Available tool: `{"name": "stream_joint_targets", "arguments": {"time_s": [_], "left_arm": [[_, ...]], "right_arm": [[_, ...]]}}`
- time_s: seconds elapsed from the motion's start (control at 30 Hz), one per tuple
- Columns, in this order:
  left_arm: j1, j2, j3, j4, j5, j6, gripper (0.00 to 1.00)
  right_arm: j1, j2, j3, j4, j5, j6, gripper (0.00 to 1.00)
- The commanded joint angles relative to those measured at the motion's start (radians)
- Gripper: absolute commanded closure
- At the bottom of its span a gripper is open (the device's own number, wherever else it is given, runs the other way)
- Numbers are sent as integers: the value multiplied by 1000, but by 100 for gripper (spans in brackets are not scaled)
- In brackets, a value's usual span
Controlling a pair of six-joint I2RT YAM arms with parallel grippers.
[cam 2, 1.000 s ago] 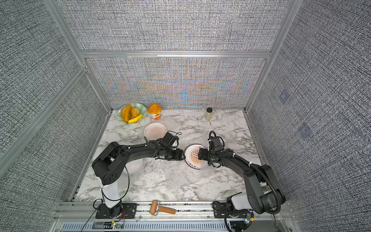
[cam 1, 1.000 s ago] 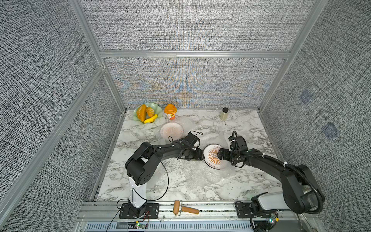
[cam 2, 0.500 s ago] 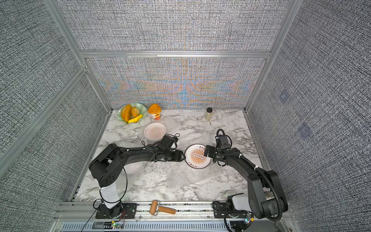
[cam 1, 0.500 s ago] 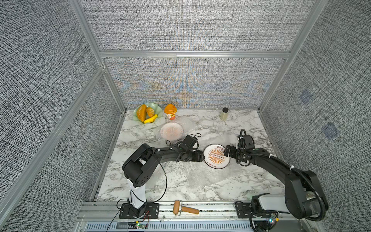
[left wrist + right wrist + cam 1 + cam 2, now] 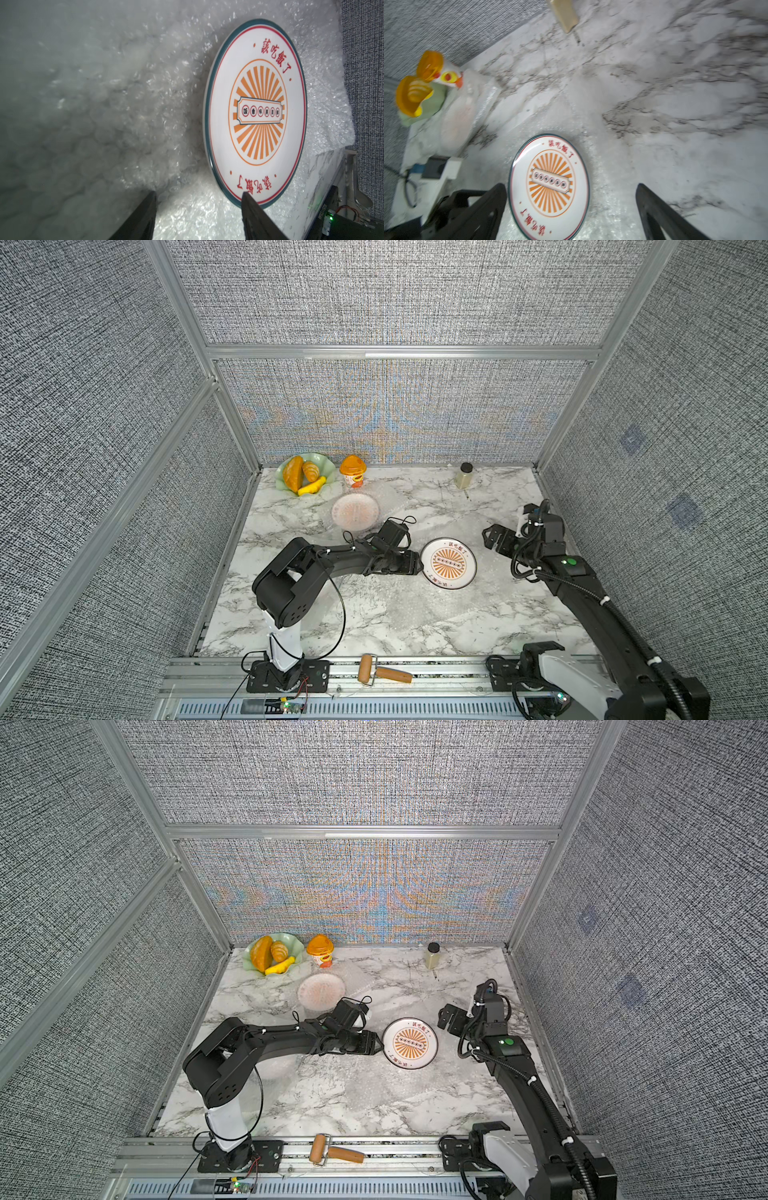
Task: Unpack dinner plates from bubble wrap
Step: Unwrap the bubble wrap at the center of the board, then pick up the plate from the bubble wrap.
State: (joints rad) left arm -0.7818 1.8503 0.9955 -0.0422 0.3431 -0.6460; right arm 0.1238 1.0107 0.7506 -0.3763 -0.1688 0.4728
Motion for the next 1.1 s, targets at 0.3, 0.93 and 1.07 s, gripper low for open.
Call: {"name": "stream_joint_targets", "arguments": {"time_s": [0.3, 0.93, 1.07], "left_arm": [[11, -2, -20, -242, -75, 5, 34], [47, -5, -15, -289, -88, 28, 34], [47, 5, -6, -285, -76, 30, 34]], "right_arm": [[-46, 189, -221, 204, -340, 64, 20], [-84, 425, -287, 590, -498, 160, 45], [-77, 467, -285, 620, -491, 171, 53]]}}
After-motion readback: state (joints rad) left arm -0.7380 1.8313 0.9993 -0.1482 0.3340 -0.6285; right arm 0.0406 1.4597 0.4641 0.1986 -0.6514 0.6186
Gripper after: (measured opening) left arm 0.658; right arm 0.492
